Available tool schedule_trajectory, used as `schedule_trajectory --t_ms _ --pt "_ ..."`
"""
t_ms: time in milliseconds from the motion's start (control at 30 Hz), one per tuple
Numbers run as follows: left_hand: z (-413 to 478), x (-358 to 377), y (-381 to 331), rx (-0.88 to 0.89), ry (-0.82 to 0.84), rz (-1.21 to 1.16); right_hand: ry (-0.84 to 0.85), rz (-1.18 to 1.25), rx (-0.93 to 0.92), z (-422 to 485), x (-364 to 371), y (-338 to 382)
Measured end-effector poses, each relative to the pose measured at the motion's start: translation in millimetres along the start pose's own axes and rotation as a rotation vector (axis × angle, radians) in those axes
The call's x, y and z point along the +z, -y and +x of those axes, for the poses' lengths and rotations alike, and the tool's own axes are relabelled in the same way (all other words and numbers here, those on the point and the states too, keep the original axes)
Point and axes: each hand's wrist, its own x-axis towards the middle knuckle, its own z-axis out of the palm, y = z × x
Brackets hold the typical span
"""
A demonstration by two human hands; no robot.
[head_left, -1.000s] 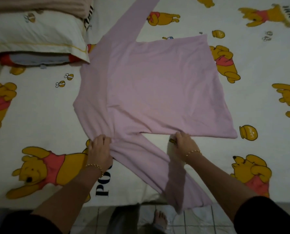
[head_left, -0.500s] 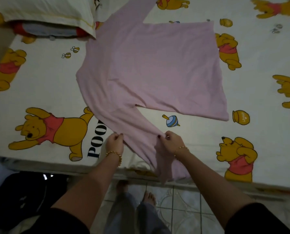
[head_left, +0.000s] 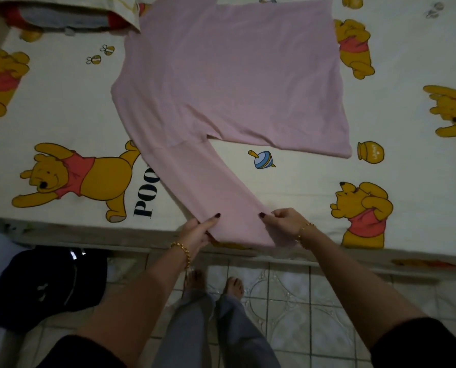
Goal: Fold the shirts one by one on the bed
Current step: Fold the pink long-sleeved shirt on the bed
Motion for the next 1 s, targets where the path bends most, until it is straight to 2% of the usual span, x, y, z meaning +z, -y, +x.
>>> schedule_trajectory --t_ms 67,133,233,333,433,567,733,900,1000 --pt "-4 -3 7 -0.02 -0.003 0.126 -0.002 -0.012 0.007 -3 2 -7" --pt "-2 -7 12 -0.046 -0.008 0.336 -0.006 -0.133 -0.002 -3 4 -13" --pt "-1 -16 19 -0.076 0.034 0.643 -0.092 -0.261 -0.018 -5 6 -17" --pt "-1 -26 15 -0.053 0.004 0.773 -0.225 -0.282 -0.047 -7 7 -16" --pt "0 -31 -6 0.062 -0.049 0.892 -0.273 -0.287 -0.067 -7 0 -9" --pt "6 -38 -42 0.217 -0.089 0.853 -0.303 -0.316 -0.074 1 -9 9" --pt "29 -46 -83 0.295 -0.114 0.845 -0.321 -0.309 -0.122 22 -23 46" --pt "61 -62 -123 0.394 -0.207 1.06 -0.344 -0.309 -0.128 47 -37 72" --pt "80 -70 -146 0.488 -0.166 1.126 -0.406 -0.306 -0.158 63 -42 79"
